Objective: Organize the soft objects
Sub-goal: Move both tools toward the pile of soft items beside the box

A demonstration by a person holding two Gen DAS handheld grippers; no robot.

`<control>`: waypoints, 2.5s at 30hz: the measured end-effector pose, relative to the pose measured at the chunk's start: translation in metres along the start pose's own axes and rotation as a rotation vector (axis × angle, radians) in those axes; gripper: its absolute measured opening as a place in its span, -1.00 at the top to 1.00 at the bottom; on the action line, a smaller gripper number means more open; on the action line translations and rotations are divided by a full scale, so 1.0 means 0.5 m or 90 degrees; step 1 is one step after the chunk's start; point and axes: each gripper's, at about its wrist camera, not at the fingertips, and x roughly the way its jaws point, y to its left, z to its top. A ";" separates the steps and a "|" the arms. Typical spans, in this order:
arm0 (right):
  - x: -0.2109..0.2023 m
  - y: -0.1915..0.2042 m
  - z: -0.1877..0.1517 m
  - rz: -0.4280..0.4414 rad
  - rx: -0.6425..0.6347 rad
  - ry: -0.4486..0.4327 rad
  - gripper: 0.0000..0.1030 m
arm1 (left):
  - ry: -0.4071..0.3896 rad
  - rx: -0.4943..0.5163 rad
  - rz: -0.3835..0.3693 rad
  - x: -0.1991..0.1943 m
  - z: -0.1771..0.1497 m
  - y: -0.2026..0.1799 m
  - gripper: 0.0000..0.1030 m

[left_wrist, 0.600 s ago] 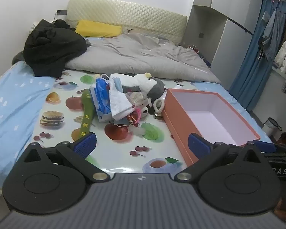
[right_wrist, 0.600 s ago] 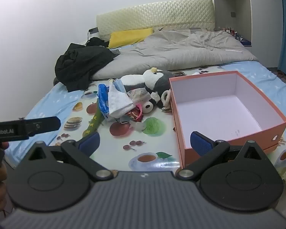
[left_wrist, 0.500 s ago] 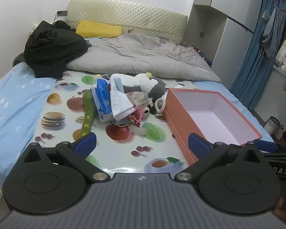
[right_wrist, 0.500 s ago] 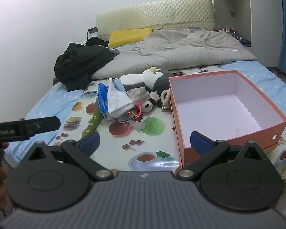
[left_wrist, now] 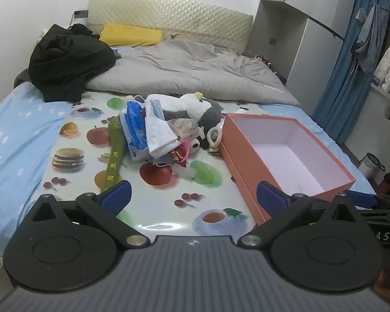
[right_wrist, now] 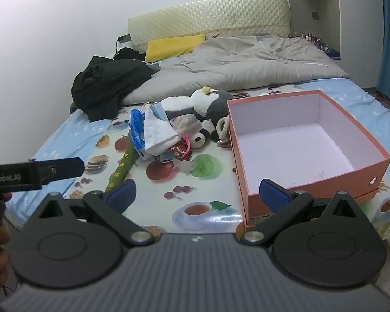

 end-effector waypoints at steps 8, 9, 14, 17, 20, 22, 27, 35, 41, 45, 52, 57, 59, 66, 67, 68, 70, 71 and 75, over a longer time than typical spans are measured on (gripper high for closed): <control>-0.002 -0.004 -0.003 -0.002 0.006 0.003 -1.00 | 0.010 0.001 -0.002 0.011 -0.002 -0.005 -1.00; -0.003 -0.004 -0.002 -0.002 0.007 0.005 -1.00 | 0.011 0.002 -0.003 0.012 -0.002 -0.006 -1.00; 0.000 -0.008 -0.006 -0.004 0.011 0.009 -1.00 | 0.014 0.006 -0.003 0.012 -0.002 -0.009 -1.00; 0.005 -0.008 -0.008 -0.004 0.014 0.015 -1.00 | 0.017 0.006 -0.005 0.012 -0.003 -0.009 -1.00; 0.007 -0.007 -0.010 -0.006 0.012 0.018 -1.00 | 0.018 0.007 -0.004 0.014 -0.003 -0.008 -1.00; 0.008 -0.008 -0.012 -0.003 0.012 0.017 -1.00 | 0.018 0.005 -0.005 0.014 -0.003 -0.007 -1.00; 0.009 -0.007 -0.013 -0.004 0.012 0.017 -1.00 | 0.020 0.006 -0.006 0.014 -0.004 -0.008 -1.00; 0.013 -0.004 -0.016 -0.006 0.012 0.022 -1.00 | 0.022 0.004 -0.007 0.018 -0.006 -0.004 -1.00; 0.019 -0.008 -0.023 -0.009 0.012 0.024 -1.00 | 0.025 0.001 -0.007 0.023 -0.007 0.000 -1.00; 0.022 -0.011 -0.026 -0.011 0.011 0.023 -1.00 | 0.033 0.002 -0.005 0.033 -0.009 0.003 -1.00; 0.036 -0.016 -0.032 -0.014 -0.003 0.018 -1.00 | 0.043 -0.003 -0.017 0.070 -0.010 0.005 -1.00; 0.046 -0.016 -0.036 -0.015 -0.003 0.019 -1.00 | 0.051 -0.023 -0.045 0.096 -0.008 0.012 -1.00; 0.054 -0.017 -0.041 -0.016 -0.005 0.022 -1.00 | 0.058 -0.025 -0.052 0.109 -0.010 0.015 -1.00; 0.084 -0.020 -0.058 -0.020 -0.001 0.031 -1.00 | 0.083 -0.020 -0.051 0.156 -0.010 0.023 -1.00; 0.089 -0.021 -0.061 -0.021 0.000 0.033 -1.00 | 0.088 -0.019 -0.050 0.165 -0.010 0.025 -1.00; 0.095 -0.021 -0.063 -0.021 -0.001 0.034 -1.00 | 0.092 -0.019 -0.051 0.173 -0.011 0.028 -1.00; 0.107 -0.021 -0.069 -0.023 -0.005 0.039 -1.00 | 0.101 -0.018 -0.049 0.189 -0.013 0.034 -1.00; 0.112 -0.021 -0.072 -0.024 -0.005 0.042 -1.00 | 0.106 -0.018 -0.047 0.198 -0.014 0.037 -1.00; 0.134 -0.024 -0.081 -0.021 0.004 0.050 -1.00 | 0.116 -0.021 -0.047 0.223 -0.017 0.046 -1.00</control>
